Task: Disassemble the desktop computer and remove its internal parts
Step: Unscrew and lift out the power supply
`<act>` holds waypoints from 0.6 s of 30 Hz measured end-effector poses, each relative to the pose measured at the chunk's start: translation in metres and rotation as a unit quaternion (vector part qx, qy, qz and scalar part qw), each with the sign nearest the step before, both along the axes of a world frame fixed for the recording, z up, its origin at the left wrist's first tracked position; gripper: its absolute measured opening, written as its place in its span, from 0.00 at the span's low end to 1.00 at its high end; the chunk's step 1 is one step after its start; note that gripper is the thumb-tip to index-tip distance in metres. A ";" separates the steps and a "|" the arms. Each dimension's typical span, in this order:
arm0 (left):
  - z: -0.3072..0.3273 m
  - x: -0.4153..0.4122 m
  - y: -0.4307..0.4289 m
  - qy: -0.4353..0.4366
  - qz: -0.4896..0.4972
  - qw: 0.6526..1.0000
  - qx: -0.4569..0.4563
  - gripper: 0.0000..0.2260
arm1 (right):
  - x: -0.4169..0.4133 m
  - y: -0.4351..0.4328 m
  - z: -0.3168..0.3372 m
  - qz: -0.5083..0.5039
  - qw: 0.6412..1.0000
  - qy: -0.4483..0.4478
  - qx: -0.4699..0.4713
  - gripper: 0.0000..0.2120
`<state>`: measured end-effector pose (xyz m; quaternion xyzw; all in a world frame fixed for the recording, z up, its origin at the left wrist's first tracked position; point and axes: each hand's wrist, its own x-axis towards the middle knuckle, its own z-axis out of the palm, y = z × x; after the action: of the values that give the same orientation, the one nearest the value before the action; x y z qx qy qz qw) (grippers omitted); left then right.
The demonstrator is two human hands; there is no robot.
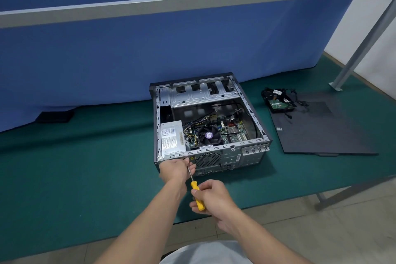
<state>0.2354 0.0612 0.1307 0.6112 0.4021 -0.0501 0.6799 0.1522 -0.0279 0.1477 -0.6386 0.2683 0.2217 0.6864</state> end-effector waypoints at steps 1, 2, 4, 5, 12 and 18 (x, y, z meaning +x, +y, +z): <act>-0.001 0.000 0.000 0.000 -0.002 1.000 0.009 0.04 | 0.000 -0.002 -0.002 0.008 1.000 0.000 -0.013 0.05; -0.001 0.000 0.001 -0.002 -0.008 1.000 0.018 0.04 | 0.001 -0.005 -0.003 0.019 0.999 0.001 -0.030 0.04; -0.003 0.000 0.002 -0.007 -0.023 0.999 0.046 0.05 | 0.001 -0.011 -0.007 0.058 0.995 0.002 -0.079 0.02; -0.004 -0.001 0.003 -0.010 -0.032 0.997 0.063 0.06 | 0.000 -0.014 -0.009 0.080 0.991 0.002 -0.104 0.02; -0.007 -0.009 0.009 -0.070 -0.156 0.966 0.192 0.13 | 0.006 -0.045 -0.007 0.101 0.967 0.005 -0.233 0.09; 0.014 -0.013 0.007 -0.213 -0.358 0.855 0.307 0.06 | 0.037 -0.045 0.030 -0.099 0.962 -0.134 -0.217 0.03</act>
<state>0.2222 0.0677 0.1445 0.8867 -0.0046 -0.0328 0.4612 0.1887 -0.0727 0.1777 -0.7663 0.2773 0.0018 0.5795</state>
